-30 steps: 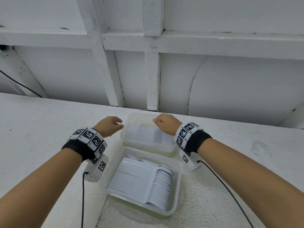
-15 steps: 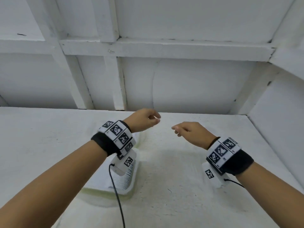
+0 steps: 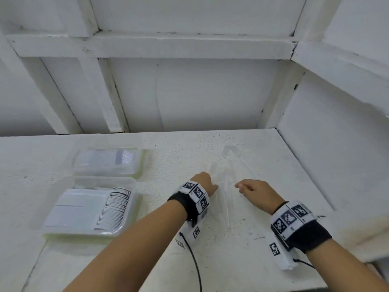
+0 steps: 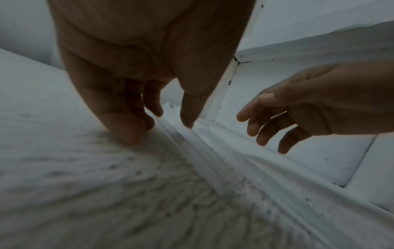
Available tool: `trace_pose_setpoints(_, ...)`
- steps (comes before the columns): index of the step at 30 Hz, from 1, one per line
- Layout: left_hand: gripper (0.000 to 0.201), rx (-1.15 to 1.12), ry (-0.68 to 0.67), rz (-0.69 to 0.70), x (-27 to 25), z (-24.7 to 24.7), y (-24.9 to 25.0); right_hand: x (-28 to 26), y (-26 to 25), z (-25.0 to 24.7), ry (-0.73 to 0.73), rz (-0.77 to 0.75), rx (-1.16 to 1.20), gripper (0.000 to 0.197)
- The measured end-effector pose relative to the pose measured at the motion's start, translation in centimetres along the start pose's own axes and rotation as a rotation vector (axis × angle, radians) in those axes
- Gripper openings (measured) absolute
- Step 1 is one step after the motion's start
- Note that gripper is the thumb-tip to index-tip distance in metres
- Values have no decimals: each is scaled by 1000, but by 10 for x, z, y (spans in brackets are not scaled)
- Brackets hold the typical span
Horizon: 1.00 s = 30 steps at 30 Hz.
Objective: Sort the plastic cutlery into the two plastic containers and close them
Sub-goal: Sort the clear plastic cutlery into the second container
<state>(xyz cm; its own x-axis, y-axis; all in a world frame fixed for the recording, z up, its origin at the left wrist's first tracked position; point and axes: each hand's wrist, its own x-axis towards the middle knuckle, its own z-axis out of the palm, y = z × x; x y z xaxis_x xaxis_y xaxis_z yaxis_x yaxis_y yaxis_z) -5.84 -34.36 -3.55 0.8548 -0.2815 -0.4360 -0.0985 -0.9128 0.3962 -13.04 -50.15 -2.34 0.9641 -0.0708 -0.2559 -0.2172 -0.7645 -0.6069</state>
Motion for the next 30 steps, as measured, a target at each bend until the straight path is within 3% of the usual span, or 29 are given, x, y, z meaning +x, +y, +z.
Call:
trace_pose_setpoints(4, 49, -202, 42, -121, 1, -1, -11, 1, 0, 2, -32, -12, 40, 28)
trace_pose_setpoints(7, 10, -349, 17, -148, -4, -7, -27, 8, -7, 4, -40, -28, 51, 27)
trace_pose_setpoints(9, 29, -456, 41, -144, -7, -8, -39, 16, -15, 8, -29, -49, 21, 26)
trace_pose_setpoints(13, 19, -791, 152, -171, -18, -11, -50, 36, -40, 23, -42, -45, -218, 36)
trace_pose_setpoints(16, 11, -859, 224, -170, -21, -11, -56, 47, -60, 34, -107, 26, -477, 45)
trace_pose_setpoints(19, 14, -851, 229, -150, -25, -13, -59, 53, -66, 42, -138, 20, -571, 33)
trace_pose_setpoints(21, 13, -825, 223, -140, -25, -12, -60, 55, -66, 43, -147, 34, -518, 21)
trace_pose_setpoints(24, 7, -776, 233, -136, -21, -7, -59, 56, -62, 38, -161, 114, -330, 30)
trace_pose_setpoints(27, 16, -759, 235, -126, -12, 0, -55, 52, -55, 27, -87, 166, 22, 39)
trace_pose_setpoints(30, 33, -744, 212, -113, -5, 6, -42, 43, -44, 8, 37, 243, 416, 28)
